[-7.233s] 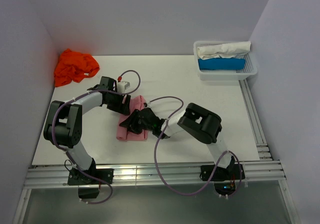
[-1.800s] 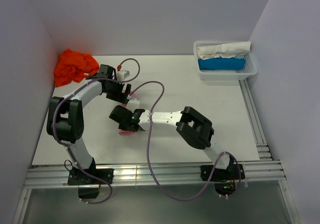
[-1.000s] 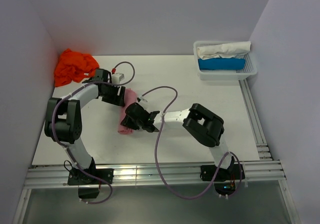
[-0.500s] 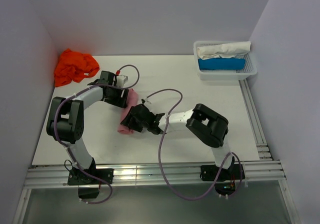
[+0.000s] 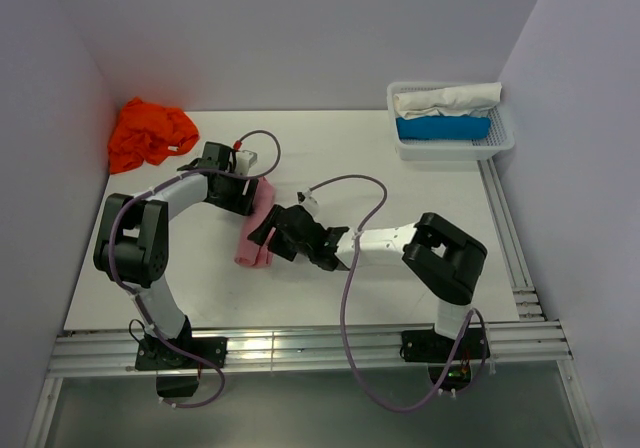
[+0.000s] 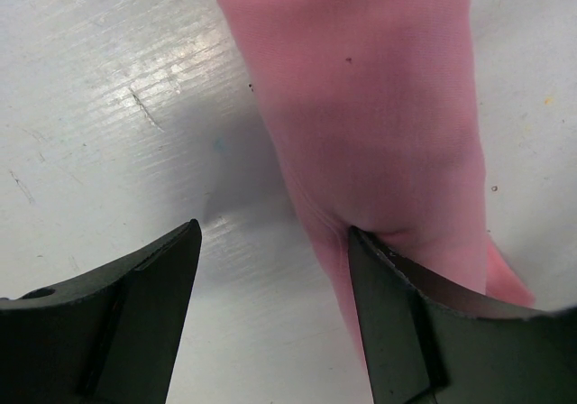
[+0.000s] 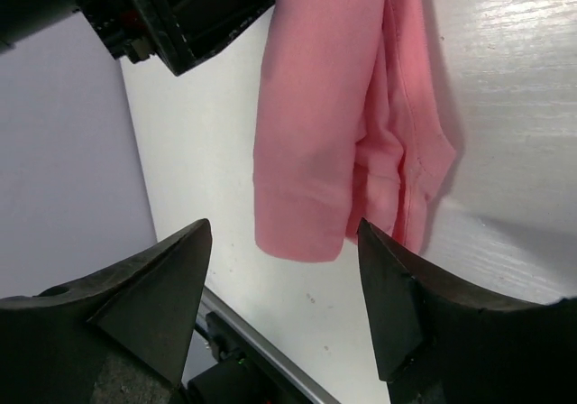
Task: Roll the t-shirts
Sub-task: Roll the tshirt
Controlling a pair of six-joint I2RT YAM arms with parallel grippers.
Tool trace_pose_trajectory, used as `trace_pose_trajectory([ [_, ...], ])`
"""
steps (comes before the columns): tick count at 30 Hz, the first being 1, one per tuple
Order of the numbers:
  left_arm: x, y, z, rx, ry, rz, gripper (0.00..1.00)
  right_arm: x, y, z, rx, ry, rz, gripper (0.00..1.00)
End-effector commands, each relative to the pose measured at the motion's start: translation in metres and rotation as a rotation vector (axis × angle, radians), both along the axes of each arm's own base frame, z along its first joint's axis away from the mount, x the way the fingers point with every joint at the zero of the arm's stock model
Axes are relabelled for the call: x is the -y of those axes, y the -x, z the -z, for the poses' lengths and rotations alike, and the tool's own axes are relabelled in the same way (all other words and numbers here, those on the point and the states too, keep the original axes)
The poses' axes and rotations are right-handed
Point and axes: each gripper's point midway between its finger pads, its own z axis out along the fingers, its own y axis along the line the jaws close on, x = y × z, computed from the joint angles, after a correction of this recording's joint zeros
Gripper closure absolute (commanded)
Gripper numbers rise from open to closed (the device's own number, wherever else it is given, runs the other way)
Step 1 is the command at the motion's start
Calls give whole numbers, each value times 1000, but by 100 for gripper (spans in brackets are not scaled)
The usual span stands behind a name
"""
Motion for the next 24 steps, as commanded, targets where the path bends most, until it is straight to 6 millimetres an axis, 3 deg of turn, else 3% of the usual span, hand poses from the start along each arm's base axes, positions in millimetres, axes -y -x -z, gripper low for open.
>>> trace_pose_trajectory([
  [1, 5, 2, 0, 5, -2, 6, 28, 9, -9, -18, 20, -51, 71, 27],
  [8, 5, 2, -2, 6, -9, 7, 28, 24, -5, 4, -29, -44, 136, 21],
  [15, 7, 1, -3, 10, -9, 6, 28, 23, -4, 17, -52, -94, 157, 10],
  [24, 9, 3, -2, 7, -11, 7, 28, 18, -13, 37, -95, -132, 200, 5],
])
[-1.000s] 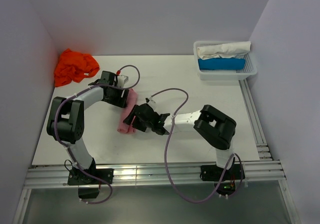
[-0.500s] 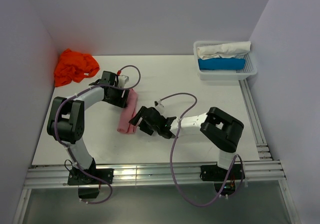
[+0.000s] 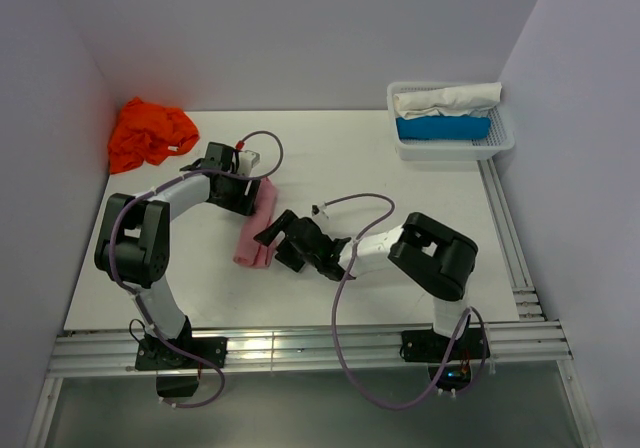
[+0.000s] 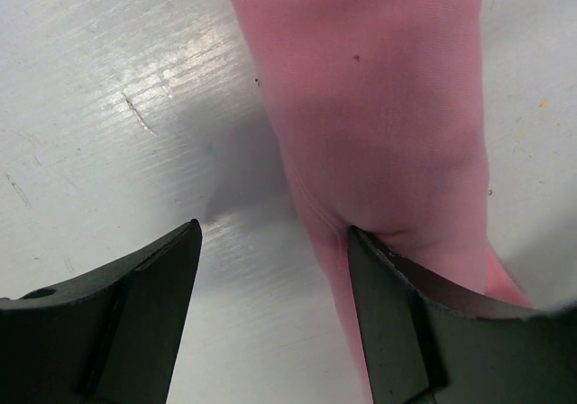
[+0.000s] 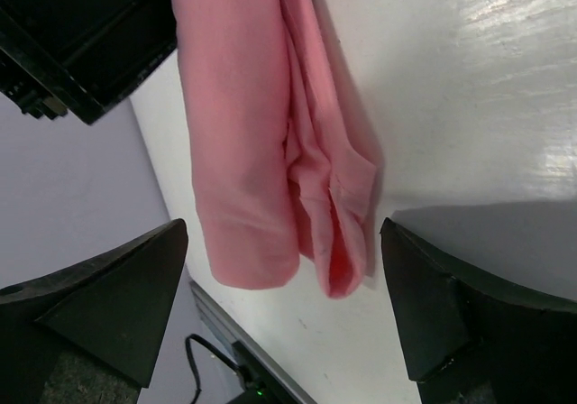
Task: Roll the t-shirts
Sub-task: Roll the tshirt, then place the rolled tshirt into the container
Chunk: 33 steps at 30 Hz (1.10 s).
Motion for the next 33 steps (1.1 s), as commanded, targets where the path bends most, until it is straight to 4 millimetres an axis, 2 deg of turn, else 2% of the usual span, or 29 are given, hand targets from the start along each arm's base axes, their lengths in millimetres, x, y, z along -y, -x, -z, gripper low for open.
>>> trace_pose_trajectory([
  [1, 6, 2, -2, 1, 5, 2, 28, 1, -12, 9, -11, -25, 60, 5],
  [12, 7, 3, 0, -4, 1, 4, 28, 0, -36, 20, -9, 2, 115, 2],
  [22, 8, 3, 0, -5, 3, 4, 28, -1, -48, 36, -23, 7, 129, 4],
  [28, 8, 4, 1, -9, 1, 6, 28, -3, -61, 41, -27, 23, 138, 11],
  [33, 9, 3, 0, -5, 2, 6, 28, -6, -66, 47, -36, 10, 142, 20],
])
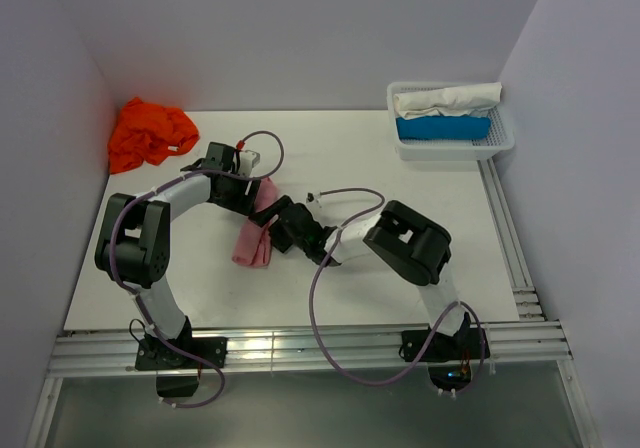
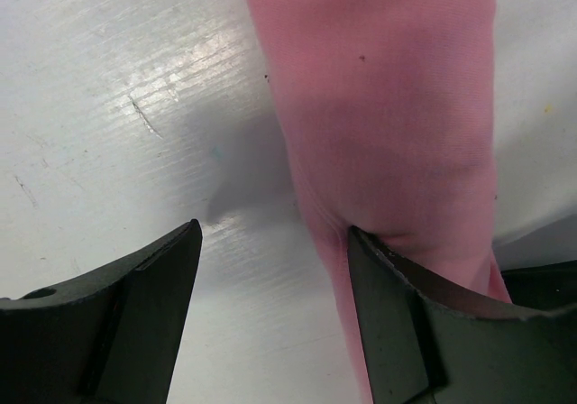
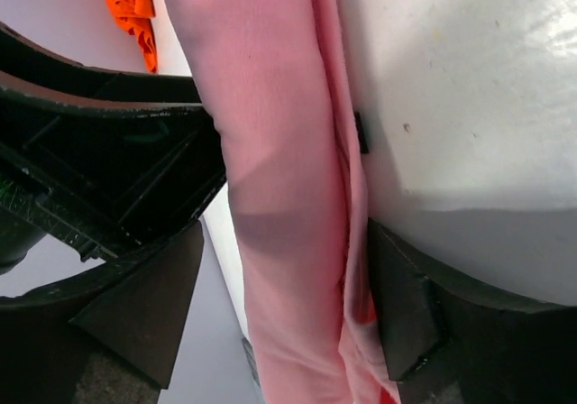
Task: Roll the t-shirts
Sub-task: Place the rolled tshirt into the container
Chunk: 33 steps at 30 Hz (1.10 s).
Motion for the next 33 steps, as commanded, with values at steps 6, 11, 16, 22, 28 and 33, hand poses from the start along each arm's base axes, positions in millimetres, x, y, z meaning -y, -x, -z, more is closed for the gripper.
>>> trace_pose_trajectory([
  [6, 9, 7, 0, -17, 15, 11, 28, 18, -6, 52, -69, 120, 28, 30],
  [11, 8, 6, -2, -10, 13, 7, 28, 21, -6, 60, -92, 151, 24, 46],
  [16, 8, 5, -5, -3, 13, 4, 28, 19, -8, 57, -101, 191, 11, 75],
  [22, 9, -6, -31, 53, 19, 1, 24, 19, -7, 57, -109, 203, -13, 100],
  [28, 15, -24, -91, 106, 108, 22, 21, 26, -9, 45, -81, 145, -20, 100],
  [33, 6, -28, -127, 137, 173, 22, 21, 26, -18, 13, 5, 65, -41, 100],
])
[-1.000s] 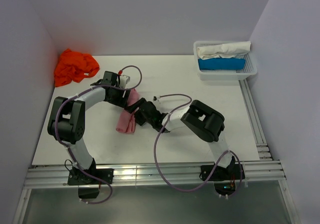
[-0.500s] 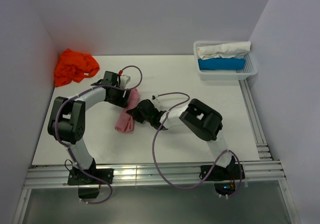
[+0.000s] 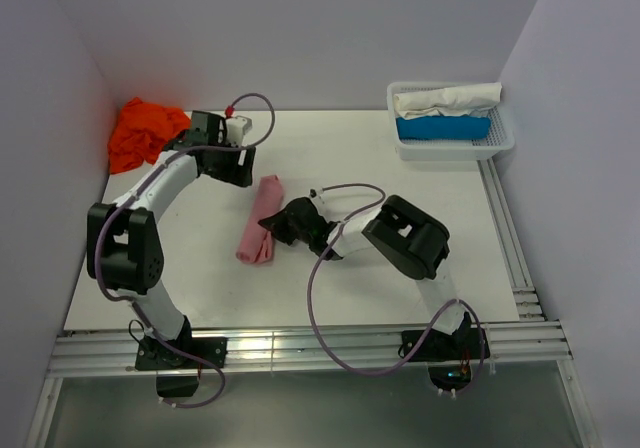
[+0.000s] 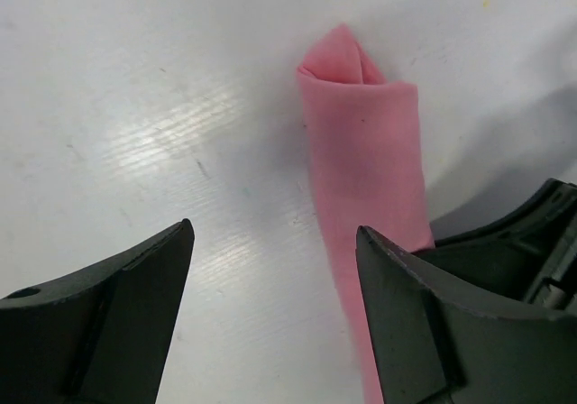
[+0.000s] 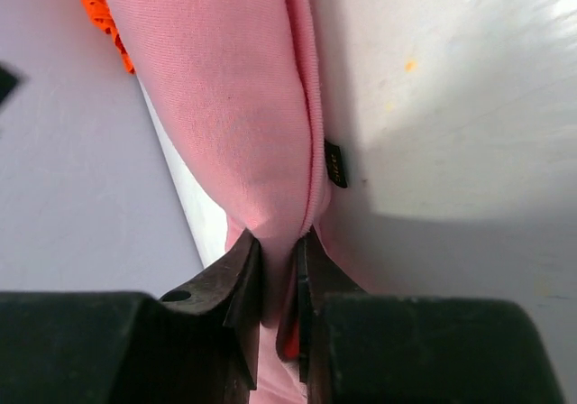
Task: Roll the t-shirts
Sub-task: Place the rolled tshirt into the container
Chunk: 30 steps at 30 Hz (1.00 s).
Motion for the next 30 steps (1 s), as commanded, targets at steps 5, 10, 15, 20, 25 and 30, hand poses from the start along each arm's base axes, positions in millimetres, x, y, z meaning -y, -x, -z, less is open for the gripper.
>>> trace_pose_trajectory([
  [5, -7, 16, -55, 59, 93, 21, 21, 23, -24, -32, 115, -26, -22, 100],
  [10, -14, 23, -57, 54, 103, 26, 21, 37, -45, -76, 226, -93, -15, 100],
  [15, -23, 26, -53, 49, 86, 20, 22, 76, -84, -135, 362, -115, 39, 100],
  [20, -25, 28, -50, 48, 88, 15, 22, 154, -143, -195, 479, -122, 206, 100],
  [25, -23, 27, -45, 25, 93, 24, 22, 253, -183, -245, 573, -134, 452, 100],
  [30, -22, 20, -47, 28, 89, 30, 22, 368, -208, -257, 596, -127, 775, 100],
])
